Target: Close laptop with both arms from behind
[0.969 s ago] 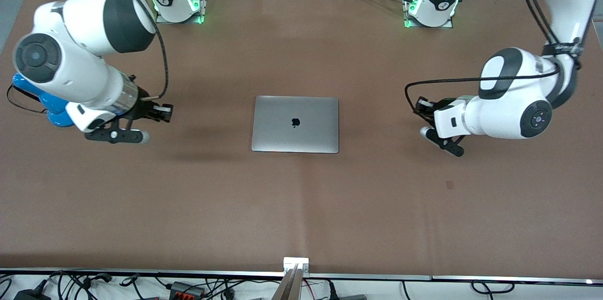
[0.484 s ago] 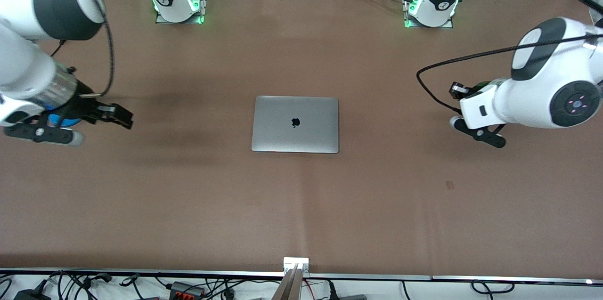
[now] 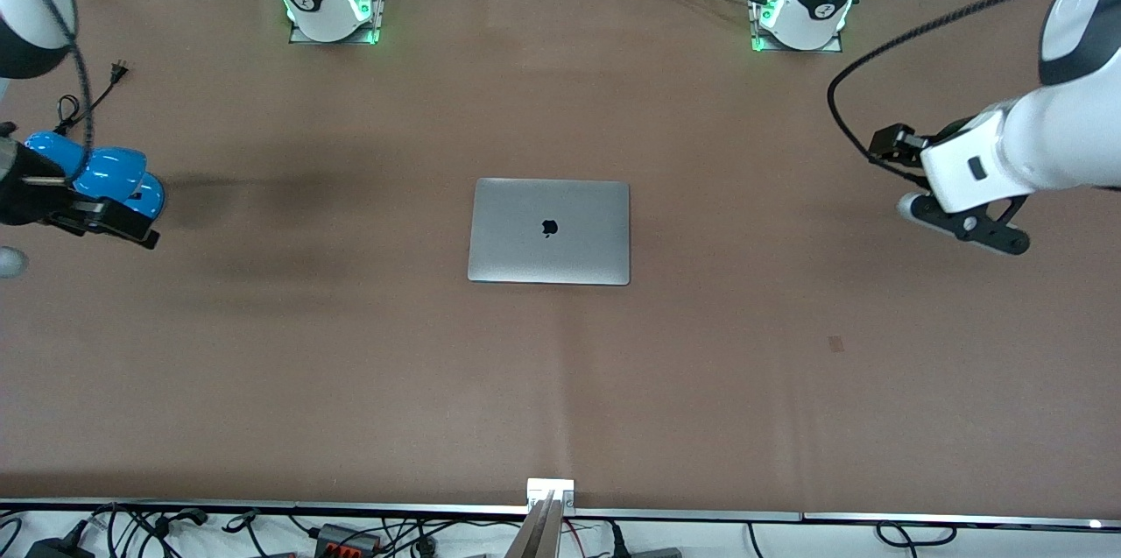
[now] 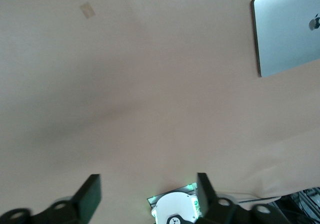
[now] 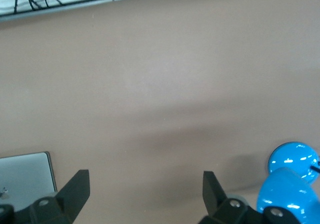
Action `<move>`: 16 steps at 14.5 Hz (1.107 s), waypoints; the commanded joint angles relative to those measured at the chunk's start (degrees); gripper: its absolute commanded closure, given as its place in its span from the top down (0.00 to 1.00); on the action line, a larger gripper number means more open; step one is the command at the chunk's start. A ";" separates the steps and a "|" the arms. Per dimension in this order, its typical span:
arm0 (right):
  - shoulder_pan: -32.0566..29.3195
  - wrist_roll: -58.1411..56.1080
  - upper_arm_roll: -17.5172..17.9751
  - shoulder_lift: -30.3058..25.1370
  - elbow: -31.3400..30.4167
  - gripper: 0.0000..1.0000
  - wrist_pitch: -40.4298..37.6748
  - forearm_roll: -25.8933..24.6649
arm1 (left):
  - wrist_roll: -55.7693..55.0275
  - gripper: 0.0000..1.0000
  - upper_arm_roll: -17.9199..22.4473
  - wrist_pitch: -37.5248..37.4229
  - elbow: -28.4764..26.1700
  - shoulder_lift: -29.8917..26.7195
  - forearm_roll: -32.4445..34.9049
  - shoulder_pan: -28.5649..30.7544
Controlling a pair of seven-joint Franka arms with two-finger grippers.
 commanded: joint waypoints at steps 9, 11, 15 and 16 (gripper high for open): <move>-14.11 -6.62 13.33 -5.57 -4.54 1.00 -2.11 -5.57 | -8.53 1.00 29.27 21.36 -21.85 -17.80 -5.94 -18.30; -14.11 -6.44 13.33 -10.93 -13.06 1.00 1.57 -5.66 | -8.62 1.00 29.73 24.02 -23.80 -20.00 -6.30 -19.36; -14.02 -6.88 13.33 -16.83 -19.86 1.00 0.55 -5.66 | -8.44 1.00 29.02 22.45 -23.46 -20.80 -9.46 -18.93; -14.02 -6.88 13.33 -18.06 -20.91 1.00 -0.33 -5.66 | -8.53 1.00 28.94 22.01 -23.20 -20.80 -9.38 -19.01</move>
